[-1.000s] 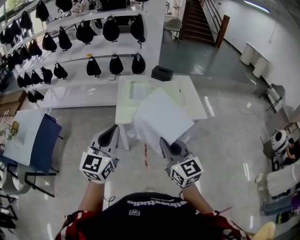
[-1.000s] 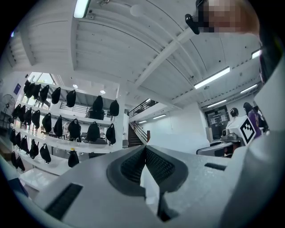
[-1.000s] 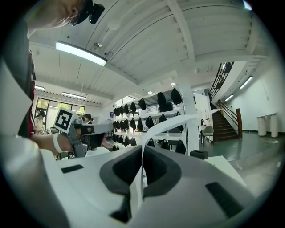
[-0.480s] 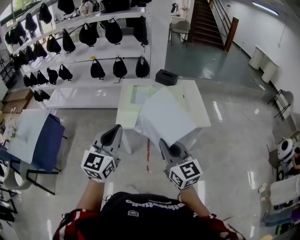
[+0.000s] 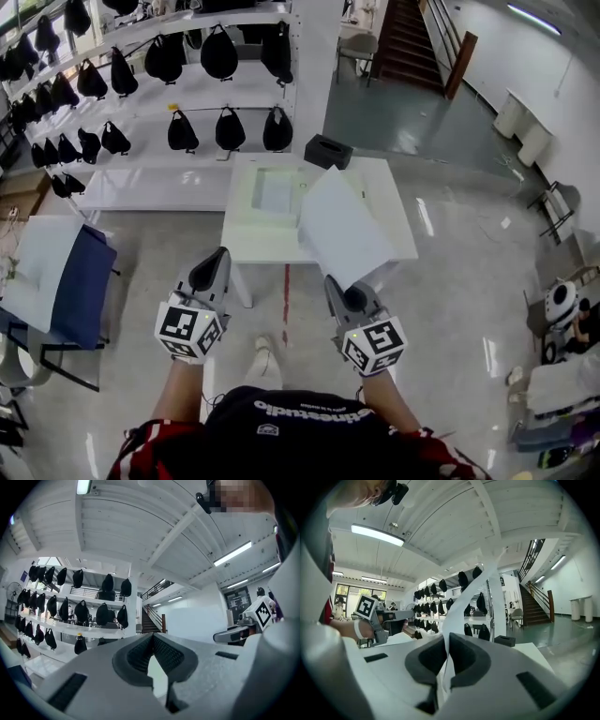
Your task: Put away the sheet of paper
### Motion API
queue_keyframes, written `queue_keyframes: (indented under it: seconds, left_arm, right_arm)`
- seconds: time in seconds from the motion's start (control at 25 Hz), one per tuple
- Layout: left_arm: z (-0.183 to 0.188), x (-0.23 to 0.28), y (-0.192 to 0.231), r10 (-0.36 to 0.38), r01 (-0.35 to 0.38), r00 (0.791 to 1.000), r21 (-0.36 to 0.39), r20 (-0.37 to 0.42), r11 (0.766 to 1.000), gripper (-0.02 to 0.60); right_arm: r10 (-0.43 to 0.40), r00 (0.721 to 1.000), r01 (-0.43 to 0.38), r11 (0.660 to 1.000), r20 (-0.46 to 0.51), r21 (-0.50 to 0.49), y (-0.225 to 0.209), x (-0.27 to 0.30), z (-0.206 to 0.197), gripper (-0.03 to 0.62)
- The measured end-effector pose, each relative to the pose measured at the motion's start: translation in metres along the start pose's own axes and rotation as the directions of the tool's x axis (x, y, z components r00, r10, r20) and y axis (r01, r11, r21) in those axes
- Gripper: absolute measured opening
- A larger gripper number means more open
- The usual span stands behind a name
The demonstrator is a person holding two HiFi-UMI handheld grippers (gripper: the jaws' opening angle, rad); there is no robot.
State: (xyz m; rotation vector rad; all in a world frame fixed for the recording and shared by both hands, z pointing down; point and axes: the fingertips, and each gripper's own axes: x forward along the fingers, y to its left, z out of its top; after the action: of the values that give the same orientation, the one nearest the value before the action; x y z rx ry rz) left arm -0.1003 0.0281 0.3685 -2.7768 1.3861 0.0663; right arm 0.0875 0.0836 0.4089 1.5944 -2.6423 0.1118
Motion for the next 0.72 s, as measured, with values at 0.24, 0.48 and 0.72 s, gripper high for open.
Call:
queue_keyframes:
  seconds: [0.24,0.48,0.72]
  left_arm:
    - [-0.011,0.047,0.039,0.016,-0.015,1.000,-0.025,0.024,1.000,0.005]
    - [-0.013,0.094,0.085,0.026,-0.022,0.999,-0.077,0.042,0.997,0.005]
    - [-0.025,0.137,0.124,0.013,-0.009,0.999,-0.100,0.037,0.995,0.005]
  right_arm:
    - [-0.001,0.999,0.002,1.000,-0.039,0.017,-0.032,0.046,-0.002,0.003]
    - [0.006,0.997,-0.006,1.000,-0.071,-0.008,-0.060,0.108,0.007,0.003]
    - [0.000,0.994,-0.003,1.000,-0.106,-0.024,-0.083,0.171,0.005,0.003]
